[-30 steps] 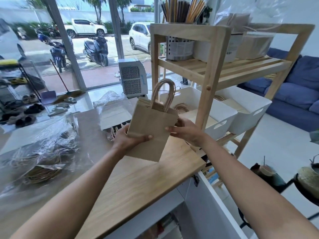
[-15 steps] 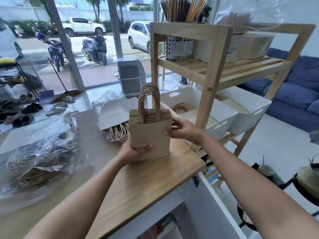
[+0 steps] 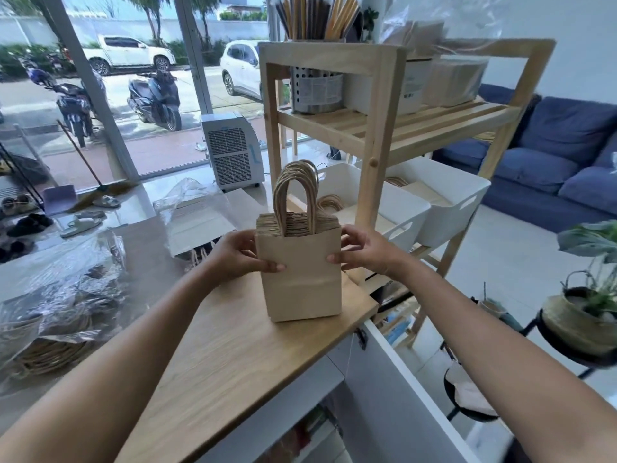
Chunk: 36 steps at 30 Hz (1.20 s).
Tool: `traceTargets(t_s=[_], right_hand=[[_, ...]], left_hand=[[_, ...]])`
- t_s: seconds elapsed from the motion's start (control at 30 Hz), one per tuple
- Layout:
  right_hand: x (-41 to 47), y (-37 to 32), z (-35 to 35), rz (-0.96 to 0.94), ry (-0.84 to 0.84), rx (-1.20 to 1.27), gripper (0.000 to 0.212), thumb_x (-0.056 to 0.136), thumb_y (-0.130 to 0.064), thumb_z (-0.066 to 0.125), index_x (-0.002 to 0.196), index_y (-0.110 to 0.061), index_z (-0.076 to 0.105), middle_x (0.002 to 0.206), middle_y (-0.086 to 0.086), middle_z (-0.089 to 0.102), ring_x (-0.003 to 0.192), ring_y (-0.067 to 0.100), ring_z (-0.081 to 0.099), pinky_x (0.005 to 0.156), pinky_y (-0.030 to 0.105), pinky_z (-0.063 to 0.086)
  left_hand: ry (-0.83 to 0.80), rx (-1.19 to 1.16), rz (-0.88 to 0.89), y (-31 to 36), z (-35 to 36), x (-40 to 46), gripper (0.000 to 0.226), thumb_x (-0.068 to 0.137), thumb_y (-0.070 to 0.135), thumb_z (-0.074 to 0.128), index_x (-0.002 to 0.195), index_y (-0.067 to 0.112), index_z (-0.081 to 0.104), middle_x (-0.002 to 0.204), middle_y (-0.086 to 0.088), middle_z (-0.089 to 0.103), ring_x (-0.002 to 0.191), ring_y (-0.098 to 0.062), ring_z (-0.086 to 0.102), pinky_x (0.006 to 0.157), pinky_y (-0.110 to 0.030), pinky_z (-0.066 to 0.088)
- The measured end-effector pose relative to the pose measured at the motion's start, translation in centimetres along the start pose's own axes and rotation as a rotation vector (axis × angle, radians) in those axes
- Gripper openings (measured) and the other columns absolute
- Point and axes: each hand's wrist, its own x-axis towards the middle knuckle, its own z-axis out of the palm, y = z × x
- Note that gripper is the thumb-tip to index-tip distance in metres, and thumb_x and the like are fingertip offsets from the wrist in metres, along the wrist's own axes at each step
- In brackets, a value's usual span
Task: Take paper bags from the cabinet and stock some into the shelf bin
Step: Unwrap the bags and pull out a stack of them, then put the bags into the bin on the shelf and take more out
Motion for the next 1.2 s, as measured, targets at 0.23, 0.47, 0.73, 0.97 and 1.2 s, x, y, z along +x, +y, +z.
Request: traceTargets(t_s=[0.23, 0.47, 0.73, 0.97, 1.2], right_hand=[[-9.5, 3.1, -7.1, 0.054, 0.156, 0.029, 0.054, 0.075, -0.012, 0.078, 0.125, -0.014, 0.058, 0.119, 0.018, 0.064, 0.108, 0.029, 0.065, 0.091, 0.043, 0.056], [-18.4, 5.9, -14.1, 0.154, 0.353, 0.116, 0.030, 0.083, -0.006, 0.070, 0.110, -0.018, 0.064, 0.104, 0.010, 0.069, 0.092, 0.021, 0.068, 0.082, 0.032, 0.058], [-19.0, 7.6, -18.7, 0.314, 0.559, 0.367, 0.011, 0.090, -0.020, 0.063, 0.089, -0.009, 0.065, 0.084, 0.007, 0.064, 0.074, 0.021, 0.059, 0.078, 0.032, 0.048], [-14.5, 6.8, -22.1, 0.386, 0.666, 0.510, 0.011, 0.086, -0.021, 0.065, 0.080, -0.014, 0.060, 0.075, 0.005, 0.058, 0.069, 0.019, 0.056, 0.072, 0.028, 0.048], [-9.1, 5.8, -27.1, 0.332, 0.733, 0.495, 0.043, 0.083, -0.051, 0.065, 0.084, -0.008, 0.060, 0.082, 0.006, 0.064, 0.074, 0.022, 0.062, 0.079, 0.033, 0.054]], left_hand=[[-0.191, 0.065, 0.174, 5.0, 9.2, 0.9, 0.058, 0.047, 0.041, 0.093, 0.100, 0.031, 0.072, 0.102, -0.004, 0.075, 0.097, -0.029, 0.071, 0.081, -0.038, 0.061], [-0.350, 0.056, 0.064, 9.8, 20.5, 3.2, 0.055, 0.059, 0.038, 0.089, 0.107, 0.022, 0.070, 0.104, -0.003, 0.073, 0.098, -0.020, 0.070, 0.089, -0.037, 0.058], [-0.471, -0.349, -0.309, 12.7, 28.2, 5.9, 0.057, 0.084, 0.038, 0.071, 0.127, 0.005, 0.056, 0.120, -0.013, 0.065, 0.101, -0.025, 0.064, 0.095, -0.038, 0.053], [-0.419, -0.483, -0.340, 13.8, 30.7, 11.5, 0.037, 0.092, 0.046, 0.056, 0.110, 0.015, 0.063, 0.079, -0.003, 0.076, 0.063, -0.016, 0.072, 0.059, -0.027, 0.059], [-0.309, -0.557, -0.339, 14.7, 31.0, 20.3, 0.029, 0.095, 0.040, 0.055, 0.100, 0.013, 0.064, 0.067, -0.002, 0.075, 0.053, -0.014, 0.071, 0.048, -0.025, 0.058]])
